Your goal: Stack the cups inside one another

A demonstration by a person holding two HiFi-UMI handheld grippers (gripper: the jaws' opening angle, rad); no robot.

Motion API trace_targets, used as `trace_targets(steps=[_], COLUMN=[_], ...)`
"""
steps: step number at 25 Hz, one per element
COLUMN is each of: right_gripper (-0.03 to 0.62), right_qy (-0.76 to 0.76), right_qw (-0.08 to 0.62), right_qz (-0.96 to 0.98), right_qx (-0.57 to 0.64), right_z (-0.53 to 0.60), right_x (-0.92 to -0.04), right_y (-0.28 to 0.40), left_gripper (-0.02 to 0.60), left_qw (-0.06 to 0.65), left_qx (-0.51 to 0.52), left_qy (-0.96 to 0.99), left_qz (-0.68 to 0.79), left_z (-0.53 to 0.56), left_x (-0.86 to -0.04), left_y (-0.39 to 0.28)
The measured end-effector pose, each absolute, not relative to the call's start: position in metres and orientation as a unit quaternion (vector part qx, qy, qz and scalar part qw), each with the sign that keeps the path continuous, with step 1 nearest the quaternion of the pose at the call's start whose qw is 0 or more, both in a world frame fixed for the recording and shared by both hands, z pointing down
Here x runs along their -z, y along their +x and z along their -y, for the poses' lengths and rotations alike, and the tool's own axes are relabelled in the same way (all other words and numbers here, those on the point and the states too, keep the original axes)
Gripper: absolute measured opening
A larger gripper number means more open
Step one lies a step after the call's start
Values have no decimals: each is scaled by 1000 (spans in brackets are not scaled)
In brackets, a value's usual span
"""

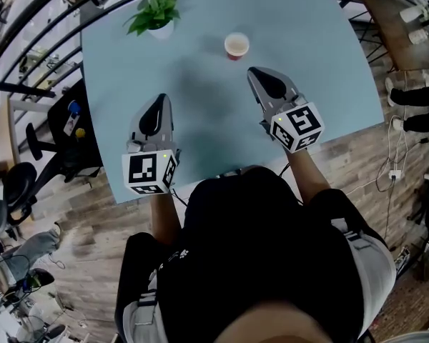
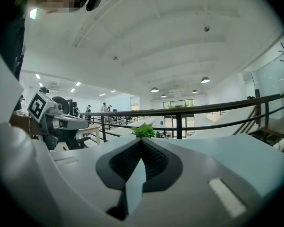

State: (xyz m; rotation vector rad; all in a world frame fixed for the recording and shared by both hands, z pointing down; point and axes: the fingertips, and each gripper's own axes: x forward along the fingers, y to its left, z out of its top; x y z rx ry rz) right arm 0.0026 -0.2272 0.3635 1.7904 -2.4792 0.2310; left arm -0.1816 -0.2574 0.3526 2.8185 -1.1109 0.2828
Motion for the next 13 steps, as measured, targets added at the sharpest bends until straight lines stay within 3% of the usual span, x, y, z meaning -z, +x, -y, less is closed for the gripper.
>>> trace_targets(steps=[13], right_gripper=[7], right_qy=[583], right_qw=[37], right_qz=[808], right_qx=[-71], right_z=[226], right_x=[-362], right_y=[1], left_gripper=[-8], left_qw=[55], left_qx=[-93], left_qy=[926], left_qz=[362], left_z=[253], left_x=[-357], left_y=[-182])
